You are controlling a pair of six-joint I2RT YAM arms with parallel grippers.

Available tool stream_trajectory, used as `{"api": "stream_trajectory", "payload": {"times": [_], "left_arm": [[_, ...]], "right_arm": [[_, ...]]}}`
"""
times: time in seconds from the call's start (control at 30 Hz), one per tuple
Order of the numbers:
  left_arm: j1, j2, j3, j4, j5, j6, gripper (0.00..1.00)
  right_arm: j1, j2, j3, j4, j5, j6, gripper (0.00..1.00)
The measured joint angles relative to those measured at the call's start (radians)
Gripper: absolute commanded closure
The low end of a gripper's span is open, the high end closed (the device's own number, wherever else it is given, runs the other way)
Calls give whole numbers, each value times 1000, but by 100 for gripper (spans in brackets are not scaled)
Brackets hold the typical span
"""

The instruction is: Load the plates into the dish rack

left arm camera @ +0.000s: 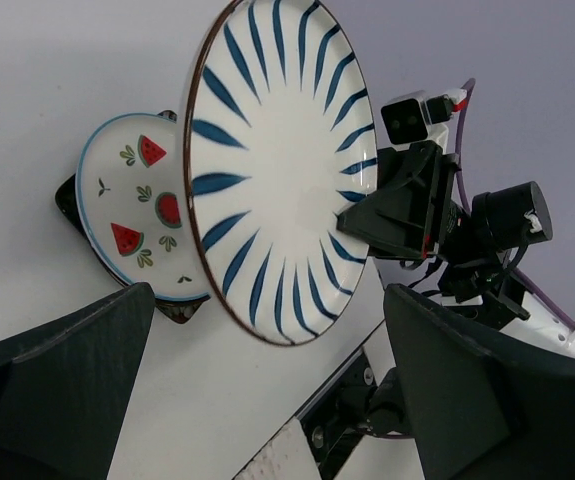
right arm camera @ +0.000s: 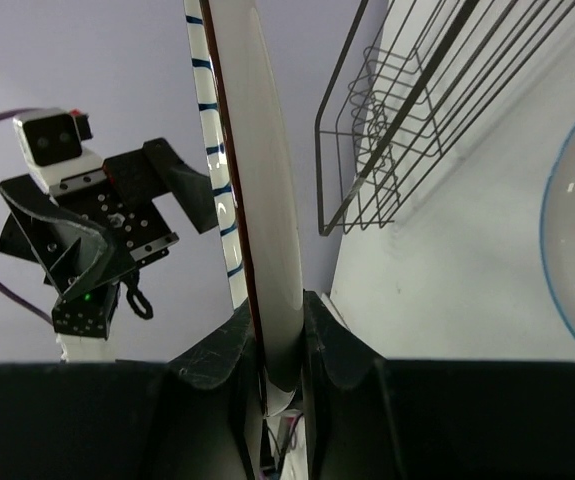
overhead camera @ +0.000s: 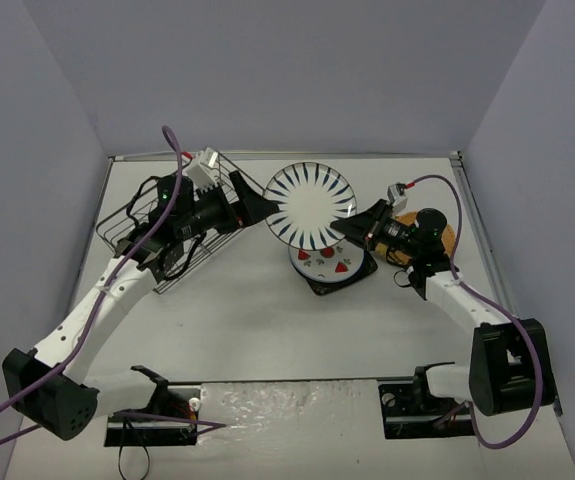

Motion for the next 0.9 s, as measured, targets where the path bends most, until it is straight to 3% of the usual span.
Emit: {"api": "stream_trajectory", "payload": {"times": [0.2, 0.33, 0.53, 0.7, 0.9], "left_arm": [[-38, 52, 0, 35, 3, -34, 4], [-44, 61, 0, 40, 3, -57, 12], [-44, 61, 0, 80, 14, -99, 37], [-44, 56, 0, 94, 23, -121, 46], [-41, 29, -38, 115, 18, -137, 69]], "right_arm": [[55, 2, 30, 24, -24, 5, 100], [72, 2, 45, 38, -26, 2, 100], [85, 2, 46, 41, -32, -7, 100], [85, 2, 46, 53, -38, -7, 100], [84, 2, 46, 65, -51, -7, 100]]}}
